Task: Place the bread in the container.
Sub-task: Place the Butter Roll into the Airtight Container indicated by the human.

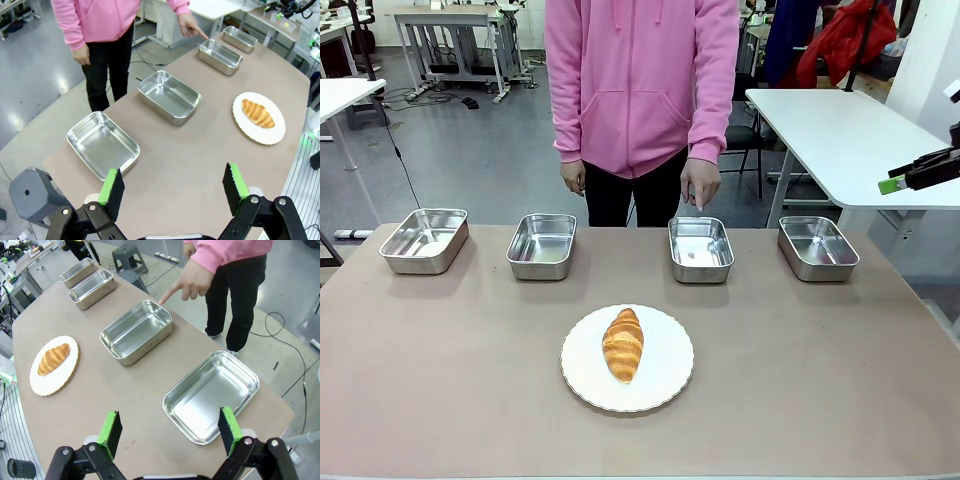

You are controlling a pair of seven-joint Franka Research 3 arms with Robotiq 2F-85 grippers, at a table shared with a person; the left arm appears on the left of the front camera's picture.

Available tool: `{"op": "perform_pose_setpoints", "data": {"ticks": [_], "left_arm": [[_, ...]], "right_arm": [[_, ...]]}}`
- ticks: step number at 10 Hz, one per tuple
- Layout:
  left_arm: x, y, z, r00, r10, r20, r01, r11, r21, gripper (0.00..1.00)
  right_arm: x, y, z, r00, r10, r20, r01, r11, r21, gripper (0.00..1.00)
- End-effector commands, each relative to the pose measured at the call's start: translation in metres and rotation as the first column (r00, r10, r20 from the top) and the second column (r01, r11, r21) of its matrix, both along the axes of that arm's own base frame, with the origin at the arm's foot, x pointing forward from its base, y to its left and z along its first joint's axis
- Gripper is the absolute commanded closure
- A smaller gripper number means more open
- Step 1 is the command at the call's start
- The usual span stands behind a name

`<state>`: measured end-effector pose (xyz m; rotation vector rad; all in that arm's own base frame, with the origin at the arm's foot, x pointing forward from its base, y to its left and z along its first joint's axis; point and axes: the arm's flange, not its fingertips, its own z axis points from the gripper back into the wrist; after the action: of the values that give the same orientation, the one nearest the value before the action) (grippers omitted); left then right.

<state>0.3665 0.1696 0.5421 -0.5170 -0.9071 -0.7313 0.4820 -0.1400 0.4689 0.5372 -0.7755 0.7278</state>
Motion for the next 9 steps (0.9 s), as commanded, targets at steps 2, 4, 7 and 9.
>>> {"op": "perform_pose_setpoints", "data": {"ticks": [2,4,7,9], "left_arm": [[-0.0013,-0.0012,0.0023,1.000,-0.003,0.010,0.003,1.000,-0.006,0.00],[-0.0013,-0.0012,0.0023,1.000,-0.003,0.010,0.003,1.000,-0.006,0.00],[-0.0013,-0.0012,0.0023,1.000,-0.003,0.010,0.003,1.000,-0.006,0.00],[-0.0013,-0.0012,0.0023,1.000,-0.003,0.010,0.003,1.000,-0.006,0.00]], "right_arm": [[0.0007,0.0011,0.0006,1.000,-0.002,0.003,0.002,1.000,-0.002,0.00],[0.0007,0.0011,0.0006,1.000,-0.002,0.003,0.002,1.000,-0.002,0.00],[0.0007,0.0011,0.0006,1.000,-0.002,0.003,0.002,1.000,-0.002,0.00],[0.0007,0.0011,0.0006,1.000,-0.002,0.003,0.002,1.000,-0.002,0.00]]}}
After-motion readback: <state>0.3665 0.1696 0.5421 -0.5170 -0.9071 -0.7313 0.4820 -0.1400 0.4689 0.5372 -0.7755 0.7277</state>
